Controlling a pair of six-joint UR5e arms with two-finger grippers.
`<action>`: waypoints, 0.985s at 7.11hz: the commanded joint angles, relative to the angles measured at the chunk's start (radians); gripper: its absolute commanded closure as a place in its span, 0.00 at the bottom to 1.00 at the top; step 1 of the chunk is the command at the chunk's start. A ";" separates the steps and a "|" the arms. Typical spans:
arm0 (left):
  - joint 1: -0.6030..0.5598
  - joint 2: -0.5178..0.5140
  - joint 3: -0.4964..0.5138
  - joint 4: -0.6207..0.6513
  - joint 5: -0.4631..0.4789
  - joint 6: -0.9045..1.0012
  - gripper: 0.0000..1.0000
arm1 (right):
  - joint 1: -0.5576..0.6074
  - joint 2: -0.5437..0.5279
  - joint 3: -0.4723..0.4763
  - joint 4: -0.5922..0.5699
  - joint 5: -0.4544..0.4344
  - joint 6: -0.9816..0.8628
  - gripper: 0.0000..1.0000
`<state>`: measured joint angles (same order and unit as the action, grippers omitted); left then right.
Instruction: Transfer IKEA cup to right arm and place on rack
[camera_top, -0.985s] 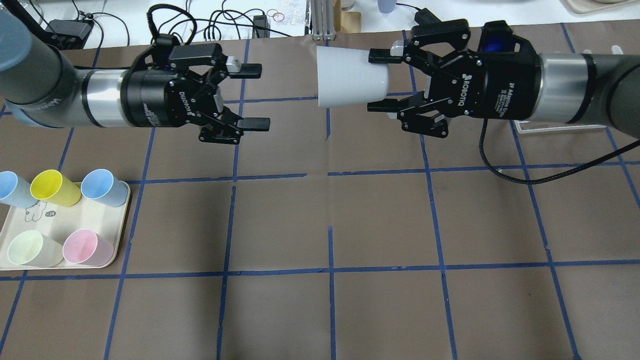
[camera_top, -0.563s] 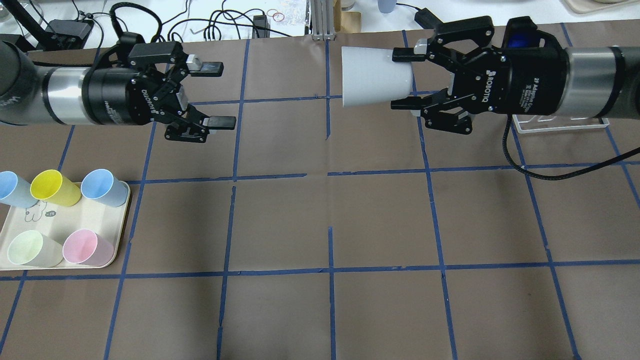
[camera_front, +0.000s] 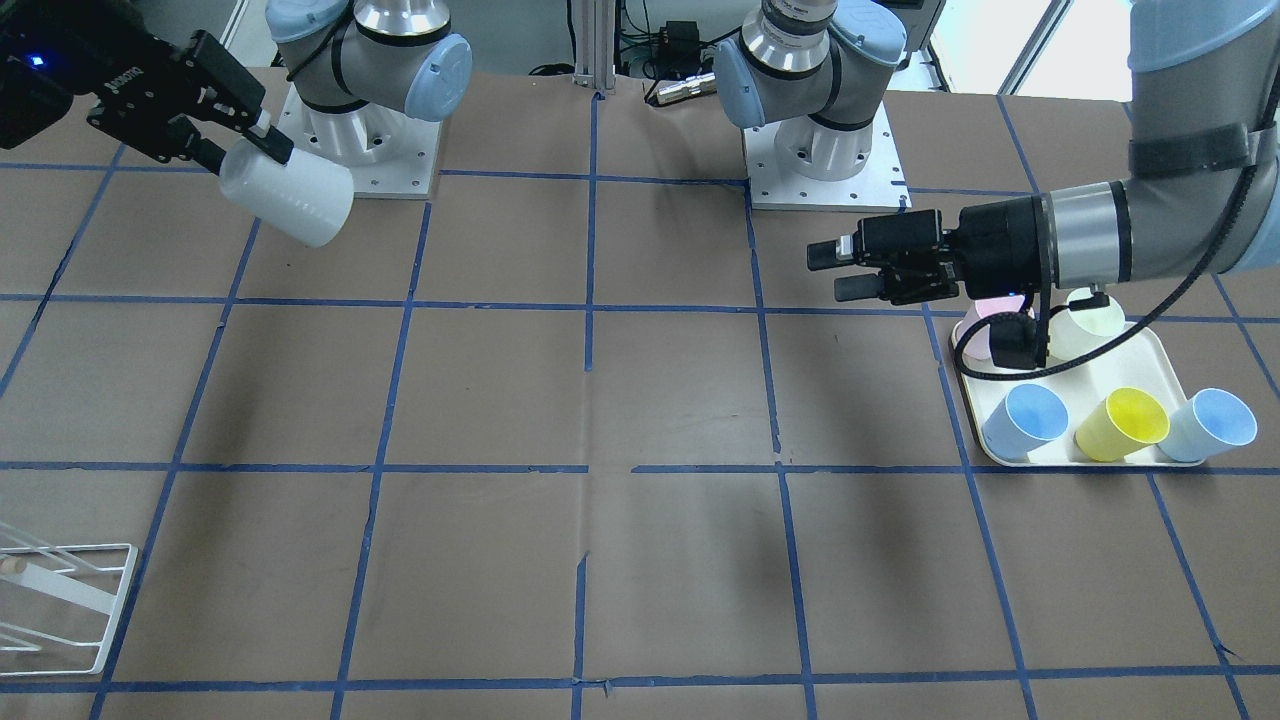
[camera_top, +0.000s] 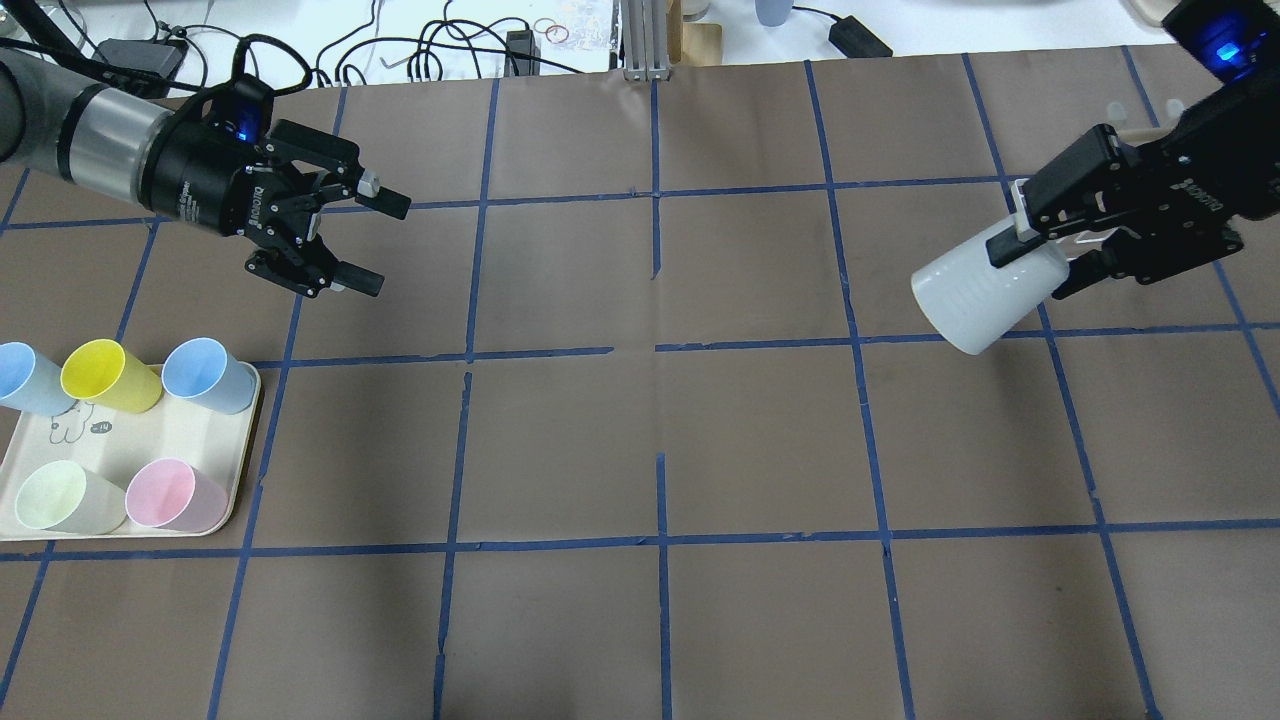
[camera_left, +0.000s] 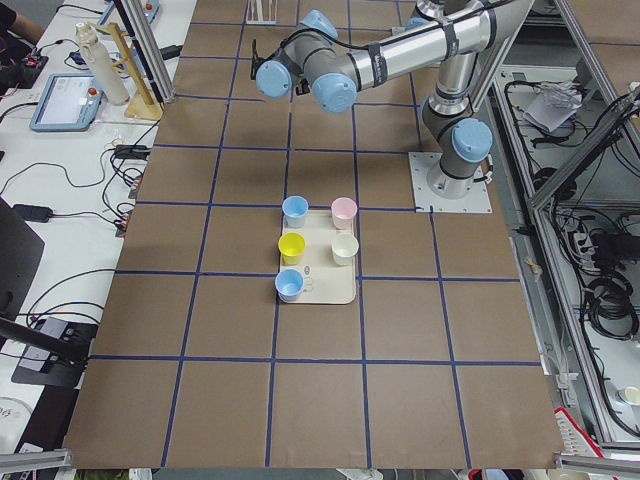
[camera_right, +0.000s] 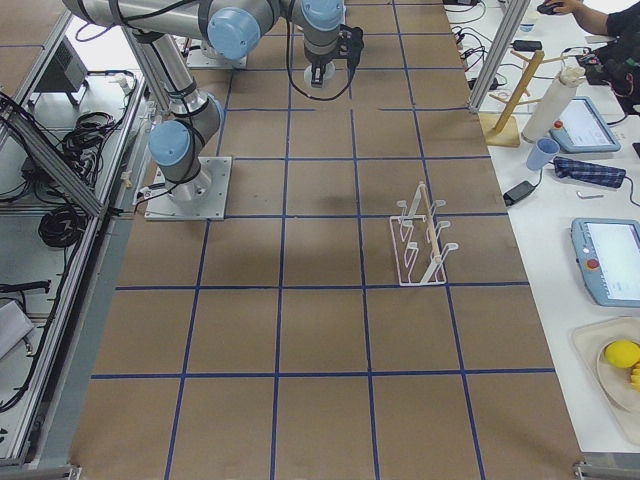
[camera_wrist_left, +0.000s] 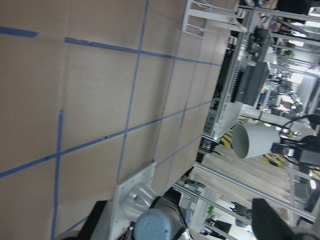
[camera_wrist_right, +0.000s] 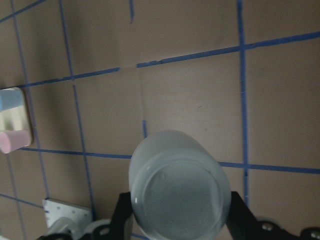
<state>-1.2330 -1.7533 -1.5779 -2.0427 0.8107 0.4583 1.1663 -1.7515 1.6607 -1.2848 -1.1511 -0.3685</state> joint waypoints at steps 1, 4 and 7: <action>-0.095 -0.052 -0.001 0.317 0.204 -0.246 0.00 | -0.002 0.006 0.002 -0.213 -0.254 -0.030 0.96; -0.288 -0.028 0.062 0.536 0.638 -0.510 0.00 | -0.057 0.107 0.004 -0.434 -0.346 -0.183 0.96; -0.374 0.076 0.156 0.535 0.740 -0.530 0.00 | -0.109 0.226 -0.007 -0.606 -0.345 -0.265 0.95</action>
<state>-1.5773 -1.7178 -1.4427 -1.5144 1.5338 -0.0609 1.0659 -1.5669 1.6599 -1.8350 -1.4957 -0.6127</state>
